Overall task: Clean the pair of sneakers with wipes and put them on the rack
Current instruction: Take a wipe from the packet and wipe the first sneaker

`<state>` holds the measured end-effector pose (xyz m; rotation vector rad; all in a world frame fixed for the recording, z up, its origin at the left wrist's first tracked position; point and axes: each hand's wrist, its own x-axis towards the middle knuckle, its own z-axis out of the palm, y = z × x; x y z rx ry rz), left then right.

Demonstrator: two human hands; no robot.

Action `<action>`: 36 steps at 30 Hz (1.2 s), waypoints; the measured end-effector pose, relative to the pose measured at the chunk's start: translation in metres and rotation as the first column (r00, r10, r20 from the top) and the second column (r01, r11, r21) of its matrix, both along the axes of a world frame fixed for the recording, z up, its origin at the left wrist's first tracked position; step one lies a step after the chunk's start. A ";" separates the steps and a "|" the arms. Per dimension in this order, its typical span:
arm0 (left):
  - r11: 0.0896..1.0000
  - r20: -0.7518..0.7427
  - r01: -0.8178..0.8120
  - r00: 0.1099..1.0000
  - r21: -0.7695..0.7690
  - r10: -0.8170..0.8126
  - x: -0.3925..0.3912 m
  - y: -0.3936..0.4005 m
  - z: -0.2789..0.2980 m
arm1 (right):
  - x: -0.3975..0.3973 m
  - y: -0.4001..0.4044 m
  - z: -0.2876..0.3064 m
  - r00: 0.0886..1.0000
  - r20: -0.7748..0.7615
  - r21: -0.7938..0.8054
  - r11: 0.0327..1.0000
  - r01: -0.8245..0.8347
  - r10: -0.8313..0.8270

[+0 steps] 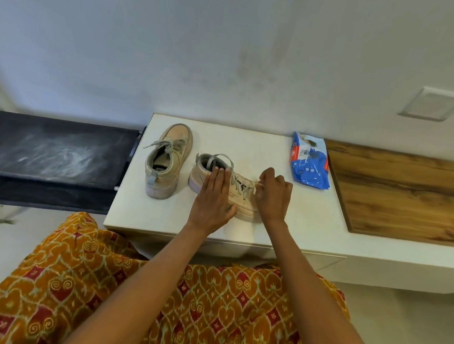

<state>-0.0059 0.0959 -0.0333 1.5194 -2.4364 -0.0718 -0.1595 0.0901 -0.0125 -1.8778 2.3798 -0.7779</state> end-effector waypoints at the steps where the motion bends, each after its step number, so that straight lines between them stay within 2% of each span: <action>1: 1.000 -0.001 -0.008 1.000 -0.004 0.008 -0.001 0.000 -0.001 | -0.004 0.006 -0.002 0.998 -0.042 -0.008 0.999 -0.051 0.050; 5: 1.000 -0.024 -0.026 0.999 -0.006 0.026 -0.003 0.002 -0.002 | -0.027 0.025 -0.008 0.951 -0.263 -0.017 0.985 -0.172 0.161; 11: 1.000 -0.027 -0.024 0.999 0.004 0.024 -0.007 0.001 -0.001 | -0.004 0.009 -0.005 0.999 -0.032 0.062 0.998 0.009 -0.007; 15: 0.998 -0.035 -0.055 0.998 -0.022 0.055 -0.009 0.002 -0.005 | 0.000 0.029 -0.016 0.990 -0.123 0.076 0.995 -0.057 0.066; 17: 0.998 -0.048 -0.049 0.998 -0.030 0.047 -0.007 0.001 -0.005 | -0.016 0.033 -0.012 0.982 -0.182 0.053 0.998 -0.030 0.039; 20: 0.999 -0.064 -0.040 0.997 -0.012 0.039 -0.006 0.002 -0.007 | -0.031 0.028 -0.006 0.987 -0.114 0.041 0.992 0.115 -0.110; 22: 0.999 -0.066 -0.040 0.997 0.006 0.040 -0.008 0.002 -0.006 | -0.025 0.026 -0.005 0.988 -0.043 0.035 0.988 0.152 -0.151; 26: 0.998 -0.060 -0.062 0.996 -0.003 0.062 -0.010 0.002 -0.004 | 0.001 0.046 -0.012 0.986 -0.160 0.048 0.998 -0.044 0.051; 28: 0.998 -0.063 -0.058 0.996 -0.012 0.057 -0.009 0.003 -0.004 | -0.004 0.057 -0.014 0.984 -0.179 -0.002 1.000 -0.015 0.015; 31: 0.999 -0.051 -0.049 0.997 -0.003 0.049 -0.008 0.003 -0.004 | -0.022 0.062 -0.016 0.987 -0.128 -0.004 0.995 0.102 -0.102; 36: 0.998 -0.065 -0.057 0.996 -0.027 0.055 -0.008 0.002 -0.004 | 0.005 0.050 -0.006 0.982 0.146 0.047 0.992 0.116 -0.122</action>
